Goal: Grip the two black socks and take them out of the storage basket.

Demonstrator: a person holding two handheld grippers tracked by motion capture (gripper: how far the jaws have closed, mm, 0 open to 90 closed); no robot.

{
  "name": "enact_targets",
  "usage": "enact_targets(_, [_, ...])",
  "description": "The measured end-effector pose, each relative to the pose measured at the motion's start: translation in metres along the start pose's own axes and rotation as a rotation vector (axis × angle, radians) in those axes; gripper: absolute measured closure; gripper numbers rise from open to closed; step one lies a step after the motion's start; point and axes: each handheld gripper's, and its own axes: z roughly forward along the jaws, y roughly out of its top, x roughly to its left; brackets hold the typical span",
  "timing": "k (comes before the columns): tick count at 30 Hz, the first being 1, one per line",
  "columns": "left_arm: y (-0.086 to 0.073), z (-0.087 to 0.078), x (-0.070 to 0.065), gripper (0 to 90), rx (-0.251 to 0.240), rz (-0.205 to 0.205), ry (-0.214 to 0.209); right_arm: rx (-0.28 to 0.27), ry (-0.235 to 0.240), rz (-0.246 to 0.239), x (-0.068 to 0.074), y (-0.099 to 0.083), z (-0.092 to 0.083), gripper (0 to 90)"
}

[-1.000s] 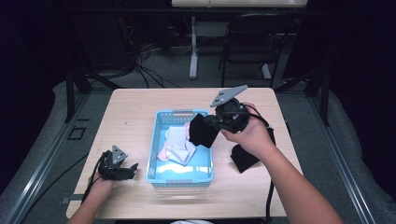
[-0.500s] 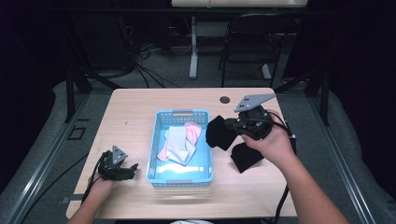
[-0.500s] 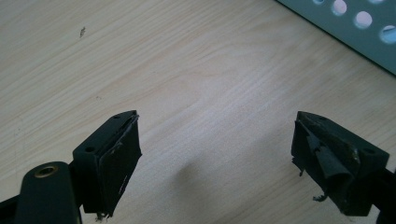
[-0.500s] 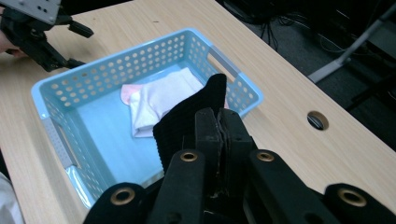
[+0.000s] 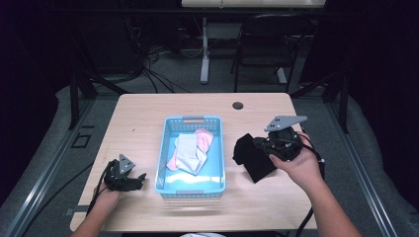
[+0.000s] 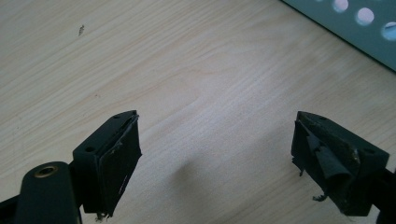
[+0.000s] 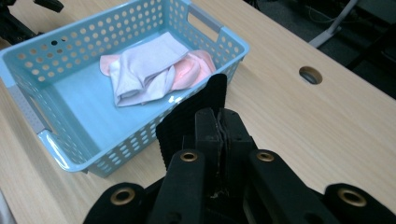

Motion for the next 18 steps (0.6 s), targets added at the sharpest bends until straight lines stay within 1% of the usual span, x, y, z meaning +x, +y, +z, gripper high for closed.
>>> enact_targets(1, [0.0, 0.0, 0.0, 15.6, 0.0, 0.0, 0.0, 0.002, 0.0, 0.001, -0.001, -0.003, 0.002, 87.9])
enact_targets(2, [0.0, 0.0, 0.0, 15.6, -0.001, -0.001, -0.001, 0.012, 0.001, 0.015, -0.002, -0.007, 0.007, 87.8])
enact_targets(3, [0.0, 0.0, 0.0, 15.6, -0.001, -0.001, -0.001, 0.012, 0.001, 0.015, -0.002, -0.007, 0.007, 87.8])
enact_targets(4, [0.0, 0.0, 0.0, 15.6, 0.0, -0.001, -0.002, 0.022, 0.001, 0.029, -0.004, -0.014, 0.012, 87.8])
enact_targets(5, [0.0, 0.0, 0.0, 15.6, 0.0, -0.001, -0.002, 0.022, 0.001, 0.029, -0.004, -0.014, 0.012, 87.8])
enact_targets(7, [0.0, 0.0, 0.0, 15.6, 0.001, -0.001, -0.002, 0.033, 0.001, 0.058, -0.009, -0.022, 0.019, 87.8])
enact_targets(8, [0.0, 0.0, 0.0, 15.6, -0.002, -0.001, 0.001, 0.057, -0.013, 0.079, -0.015, -0.03, 0.026, 87.8])
enact_targets(9, [-0.001, 0.0, 0.0, 15.6, -0.002, -0.003, 0.002, 0.057, -0.013, 0.079, -0.015, -0.03, 0.026, 87.8])
enact_targets(11, [-0.001, 0.0, 0.0, 15.6, -0.002, -0.002, 0.001, 0.073, -0.03, 0.109, -0.022, -0.04, 0.033, 87.8])
enact_targets(12, [-0.001, 0.001, 0.0, 15.6, -0.003, -0.002, 0.0, 0.073, -0.04, 0.14, -0.028, -0.046, 0.037, 87.8])
enact_targets(13, [0.0, 0.0, 0.0, 15.6, 0.003, -0.001, -0.001, 0.074, -0.042, 0.16, -0.031, -0.05, 0.039, 87.8])
enact_targets(14, [0.0, 0.001, 0.0, 15.6, 0.004, -0.001, -0.001, 0.078, -0.061, 0.197, -0.04, -0.059, 0.044, 87.8])
enact_targets(15, [0.0, 0.001, 0.0, 15.6, 0.004, -0.001, -0.001, 0.078, -0.061, 0.197, -0.04, -0.059, 0.044, 87.8])
enact_targets(18, [0.0, 0.001, 0.0, 15.6, 0.006, 0.0, -0.001, 0.084, -0.089, 0.247, -0.052, -0.072, 0.051, 87.8])
